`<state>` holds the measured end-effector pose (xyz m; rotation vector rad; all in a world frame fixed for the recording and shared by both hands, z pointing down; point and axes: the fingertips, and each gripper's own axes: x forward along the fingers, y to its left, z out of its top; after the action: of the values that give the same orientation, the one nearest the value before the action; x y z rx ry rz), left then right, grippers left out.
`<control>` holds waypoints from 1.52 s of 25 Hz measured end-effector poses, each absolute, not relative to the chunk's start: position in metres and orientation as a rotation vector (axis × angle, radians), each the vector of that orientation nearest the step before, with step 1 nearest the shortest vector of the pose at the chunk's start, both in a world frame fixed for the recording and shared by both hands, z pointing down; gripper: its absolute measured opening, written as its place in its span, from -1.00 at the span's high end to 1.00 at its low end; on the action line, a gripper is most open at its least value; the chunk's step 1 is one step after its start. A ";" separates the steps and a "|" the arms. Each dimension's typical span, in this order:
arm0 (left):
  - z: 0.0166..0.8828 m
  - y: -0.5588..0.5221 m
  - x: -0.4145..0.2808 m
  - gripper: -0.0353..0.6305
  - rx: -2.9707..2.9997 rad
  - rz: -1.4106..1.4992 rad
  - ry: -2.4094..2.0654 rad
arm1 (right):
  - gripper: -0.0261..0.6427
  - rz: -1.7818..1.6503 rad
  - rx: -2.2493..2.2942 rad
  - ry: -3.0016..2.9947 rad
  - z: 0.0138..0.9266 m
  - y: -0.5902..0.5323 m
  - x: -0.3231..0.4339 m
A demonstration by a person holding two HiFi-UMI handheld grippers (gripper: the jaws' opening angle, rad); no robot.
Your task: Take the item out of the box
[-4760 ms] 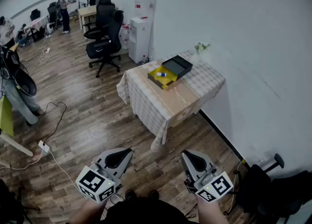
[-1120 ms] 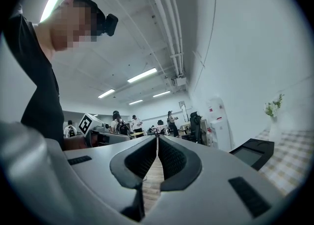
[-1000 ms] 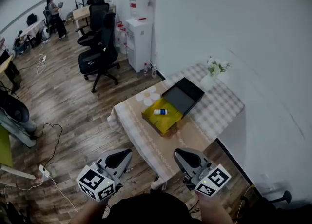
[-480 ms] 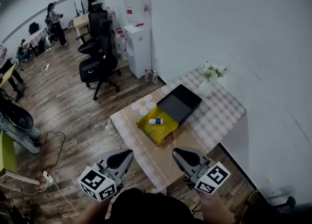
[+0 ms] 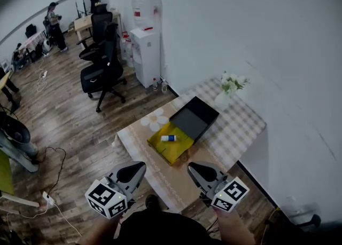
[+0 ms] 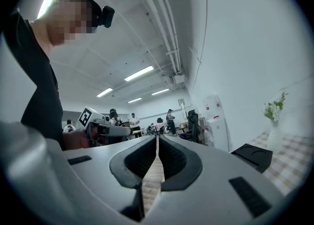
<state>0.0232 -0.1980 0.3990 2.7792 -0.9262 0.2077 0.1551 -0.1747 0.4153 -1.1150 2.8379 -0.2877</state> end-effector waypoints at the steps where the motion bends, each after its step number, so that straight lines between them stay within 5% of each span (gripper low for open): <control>1: 0.398 -0.204 0.020 0.85 2.782 0.199 -0.927 | 0.80 -0.279 -1.123 2.851 0.416 -0.180 0.153; 21: 0.427 -0.302 -0.013 0.85 2.722 0.195 -0.899 | 0.79 -0.313 -1.190 3.235 0.481 -0.309 0.117; 38: 0.493 -0.350 -0.044 0.85 2.555 0.249 -0.953 | 0.58 -0.409 -1.078 3.690 0.628 -0.395 0.105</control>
<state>-0.0439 -0.3496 0.4930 2.5553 -0.9529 0.2492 0.1054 -0.3949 0.6280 -1.0781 3.6899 -0.4090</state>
